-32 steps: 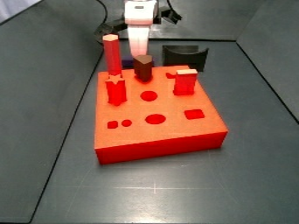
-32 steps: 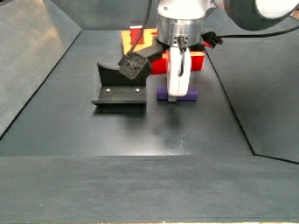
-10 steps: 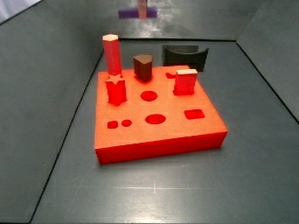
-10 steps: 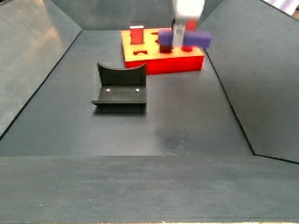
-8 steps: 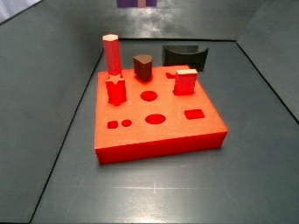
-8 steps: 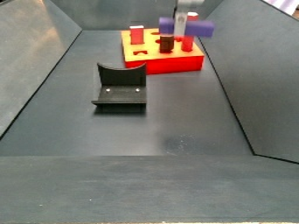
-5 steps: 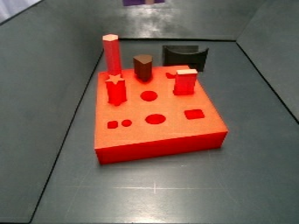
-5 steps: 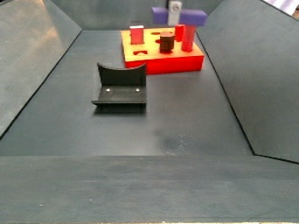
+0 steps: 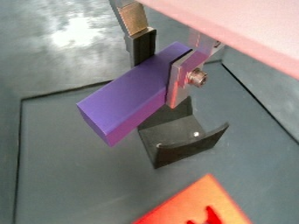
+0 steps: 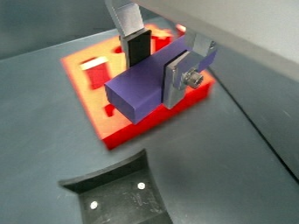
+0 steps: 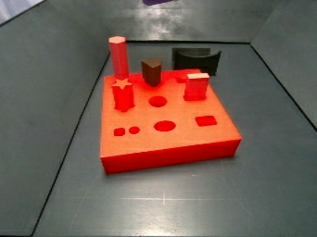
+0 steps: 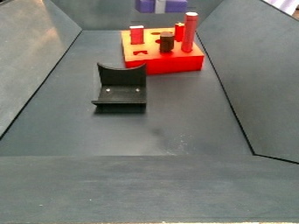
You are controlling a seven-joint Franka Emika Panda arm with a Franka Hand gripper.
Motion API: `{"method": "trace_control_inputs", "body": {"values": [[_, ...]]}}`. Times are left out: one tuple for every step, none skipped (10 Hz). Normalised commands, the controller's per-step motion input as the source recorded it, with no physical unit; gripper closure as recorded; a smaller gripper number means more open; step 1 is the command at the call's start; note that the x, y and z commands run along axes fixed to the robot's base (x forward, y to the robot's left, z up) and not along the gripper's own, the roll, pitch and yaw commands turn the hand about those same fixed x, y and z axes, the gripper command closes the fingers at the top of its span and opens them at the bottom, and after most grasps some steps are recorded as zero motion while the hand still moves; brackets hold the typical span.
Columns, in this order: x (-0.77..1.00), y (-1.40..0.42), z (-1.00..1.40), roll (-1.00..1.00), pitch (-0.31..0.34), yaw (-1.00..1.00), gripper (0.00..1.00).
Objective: Pick up the rectangle object. Move up. Place the rectangle object on the fixture. Regrasp the rectangle object. Move to above the board. Insert the rectangle object.
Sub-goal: Place the rectangle object on the fixture.
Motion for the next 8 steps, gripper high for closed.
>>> {"method": "trace_control_inputs", "body": {"values": [[1.00, -0.12, 0.06, 0.07, 0.085, 1.00, 1.00], [1.00, -0.09, 0.04, 0.07, 0.096, 1.00, 1.00], [0.91, -0.07, 0.03, 0.08, 0.107, 1.00, 1.00], [0.83, -0.05, 0.02, 0.08, 0.117, 1.00, 1.00], [0.71, -0.03, 0.01, 0.09, 0.133, 1.00, 1.00], [0.63, -0.03, 0.01, 0.09, 0.144, 1.00, 1.00], [0.58, -0.02, 0.01, 0.10, 0.150, 1.00, 1.00], [0.43, 1.00, -0.32, -0.77, 0.164, 1.00, 1.00]]}}
